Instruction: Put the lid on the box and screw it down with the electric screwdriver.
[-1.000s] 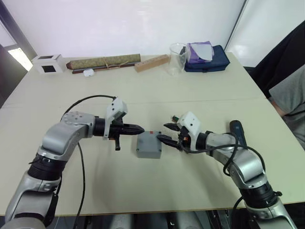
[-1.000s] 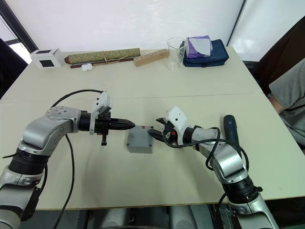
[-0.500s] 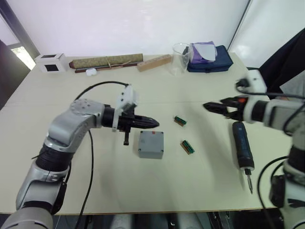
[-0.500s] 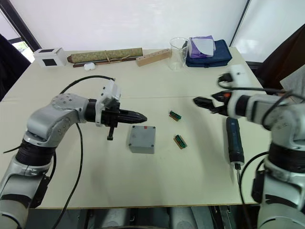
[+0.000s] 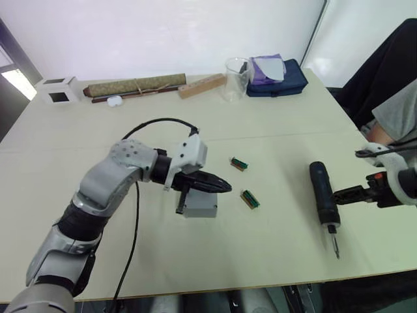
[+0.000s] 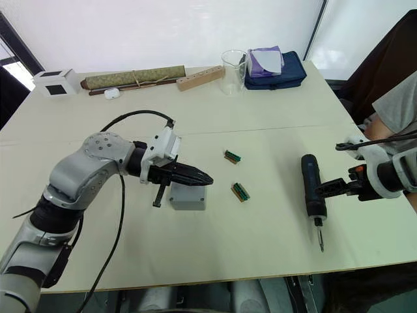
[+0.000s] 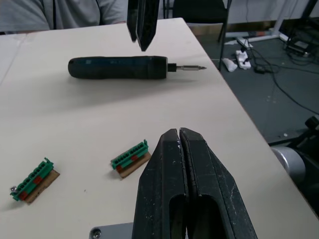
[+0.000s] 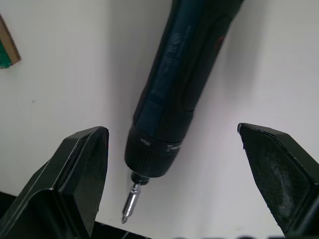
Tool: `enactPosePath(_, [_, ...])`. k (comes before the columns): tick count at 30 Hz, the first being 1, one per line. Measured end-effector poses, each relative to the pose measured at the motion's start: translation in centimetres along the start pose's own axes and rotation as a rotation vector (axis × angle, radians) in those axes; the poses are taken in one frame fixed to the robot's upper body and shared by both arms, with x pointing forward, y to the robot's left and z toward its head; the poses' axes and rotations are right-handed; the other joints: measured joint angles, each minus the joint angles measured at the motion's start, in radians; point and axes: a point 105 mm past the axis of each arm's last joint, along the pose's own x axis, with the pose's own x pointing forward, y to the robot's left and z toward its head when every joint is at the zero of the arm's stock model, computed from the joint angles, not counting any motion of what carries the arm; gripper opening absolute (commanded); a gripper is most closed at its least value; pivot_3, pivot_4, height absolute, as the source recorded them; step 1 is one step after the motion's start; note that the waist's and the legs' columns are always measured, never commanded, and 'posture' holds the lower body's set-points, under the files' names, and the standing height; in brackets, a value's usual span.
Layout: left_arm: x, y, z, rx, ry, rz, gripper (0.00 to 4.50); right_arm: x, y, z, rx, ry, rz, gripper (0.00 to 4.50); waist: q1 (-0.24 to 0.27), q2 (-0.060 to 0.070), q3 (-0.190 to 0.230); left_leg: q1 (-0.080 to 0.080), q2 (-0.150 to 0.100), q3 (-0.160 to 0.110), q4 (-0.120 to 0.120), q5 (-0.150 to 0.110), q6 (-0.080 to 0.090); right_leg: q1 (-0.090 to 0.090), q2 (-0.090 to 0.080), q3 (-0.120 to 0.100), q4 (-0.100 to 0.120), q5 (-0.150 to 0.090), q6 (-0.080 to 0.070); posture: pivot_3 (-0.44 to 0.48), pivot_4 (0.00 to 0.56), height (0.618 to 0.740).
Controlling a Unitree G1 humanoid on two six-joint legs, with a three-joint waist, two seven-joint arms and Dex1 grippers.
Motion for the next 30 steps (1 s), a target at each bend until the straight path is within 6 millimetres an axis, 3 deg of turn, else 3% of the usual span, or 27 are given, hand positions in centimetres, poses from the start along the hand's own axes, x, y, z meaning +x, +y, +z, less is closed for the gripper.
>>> enactPosePath(4, [0.4, -0.3, -0.2, -0.031, -0.008, 0.029, 0.00, 1.8, 0.4, -0.8, -0.006, 0.074, 0.024, 4.46, 0.003, 0.000, 0.000, 0.000, 0.000, 0.000, 0.001, 0.000, 0.000, 0.000, 0.000, 0.000, 0.000, 0.000, 0.000, 0.000, 0.150, 0.740])
enactPosePath(14, [0.7, -0.7, -0.1, -0.051, -0.007, 0.060, 0.00, 4.2, 1.2, 0.1, -0.037, 0.135, 0.033, 4.46, 0.004, 0.000, 0.000, 0.000, 0.000, -0.001, 0.001, 0.000, 0.000, 0.000, 0.000, 0.000, 0.000, 0.000, 0.000, 0.000, 0.150, 0.740])
enactPosePath(18, [0.6, -0.9, -0.5, -0.080, -0.005, 0.063, 0.00, 4.5, 0.8, -0.1, -0.046, 0.161, 0.007, 3.58, 0.006, -0.002, -0.001, 0.000, 0.000, -0.001, 0.001, 0.000, 0.000, 0.000, 0.000, 0.000, 0.000, 0.000, 0.000, 0.000, 0.150, 0.740])
enactPosePath(22, [0.6, -0.9, -0.4, -0.077, -0.009, 0.070, 0.00, 4.9, 0.6, 0.0, -0.046, 0.170, -0.007, 2.36, 0.009, -0.006, -0.003, 0.000, 0.000, -0.001, 0.002, 0.000, 0.000, 0.001, 0.001, 0.000, 0.000, 0.000, 0.000, 0.000, 0.150, 0.740])
enactPosePath(25, [0.7, -0.9, -0.3, -0.074, -0.010, 0.074, 0.00, 5.2, 0.7, 0.1, -0.048, 0.173, -0.001, 2.10, 0.010, -0.009, -0.005, 0.001, 0.001, -0.001, 0.001, 0.000, 0.000, 0.001, 0.001, -0.001, 0.000, 0.000, 0.000, 0.000, 0.150, 0.740])
enactPosePath(30, [0.6, -0.8, -0.3, -0.074, -0.007, 0.078, 0.00, 5.5, 0.4, 0.2, -0.048, 0.167, 0.006, 2.10, 0.010, -0.015, -0.009, 0.002, 0.001, -0.001, 0.001, 0.000, 0.000, 0.003, 0.001, -0.001, 0.000, 0.000, 0.000, 0.000, 0.150, 0.740])
